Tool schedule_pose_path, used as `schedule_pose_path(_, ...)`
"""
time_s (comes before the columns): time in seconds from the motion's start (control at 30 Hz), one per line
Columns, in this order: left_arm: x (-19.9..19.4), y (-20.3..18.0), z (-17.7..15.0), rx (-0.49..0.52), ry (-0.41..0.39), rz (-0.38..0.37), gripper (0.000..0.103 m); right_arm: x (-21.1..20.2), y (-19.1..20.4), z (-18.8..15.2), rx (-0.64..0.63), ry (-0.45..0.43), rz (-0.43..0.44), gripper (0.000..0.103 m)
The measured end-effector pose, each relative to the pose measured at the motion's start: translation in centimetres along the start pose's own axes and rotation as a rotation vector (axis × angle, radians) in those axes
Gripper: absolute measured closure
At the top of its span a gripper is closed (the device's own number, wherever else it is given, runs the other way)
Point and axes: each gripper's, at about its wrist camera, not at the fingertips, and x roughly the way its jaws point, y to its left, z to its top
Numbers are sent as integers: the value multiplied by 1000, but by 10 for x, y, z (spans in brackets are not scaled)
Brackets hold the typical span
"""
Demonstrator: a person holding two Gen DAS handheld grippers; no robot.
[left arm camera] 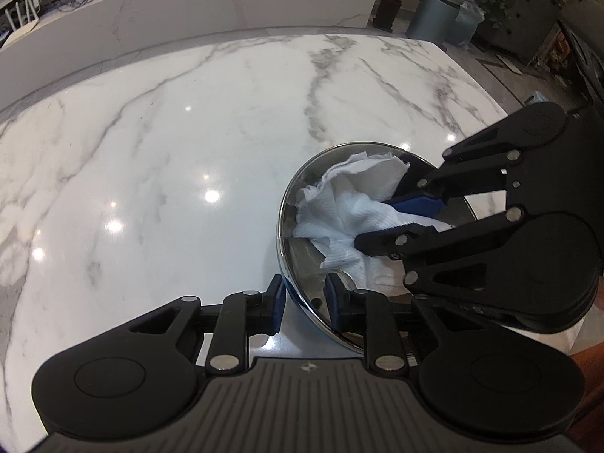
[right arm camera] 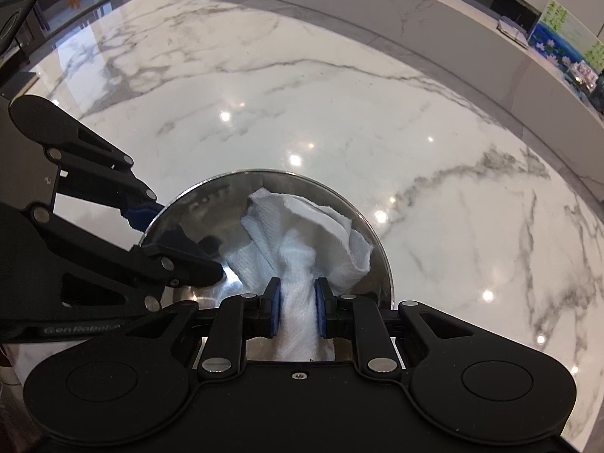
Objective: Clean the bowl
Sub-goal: 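Keep wiping the bowl interior with the right gripper while the left gripper steadies the rim, then lift the paper towel out of the bowl with the right gripper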
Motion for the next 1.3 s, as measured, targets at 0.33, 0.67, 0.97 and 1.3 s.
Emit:
schedule_pose_path(0.33,0,0,0,13,-1,8,82,-1,-13,6,120,-84,88,88)
schedule_pose_path(0.67,1,2,0,-13,-5,24,82,-31,-14,9,176,-216,114,90)
schedule_pose_path(0.97,-2,4,-2,-42,-44,56,80,-68,-33,-4,319,-377,-16,90)
schedule_pose_path(1.3,-19,-5,-12,-81,-191,145,60,-81,-37,-44,367,-390,-235,90)
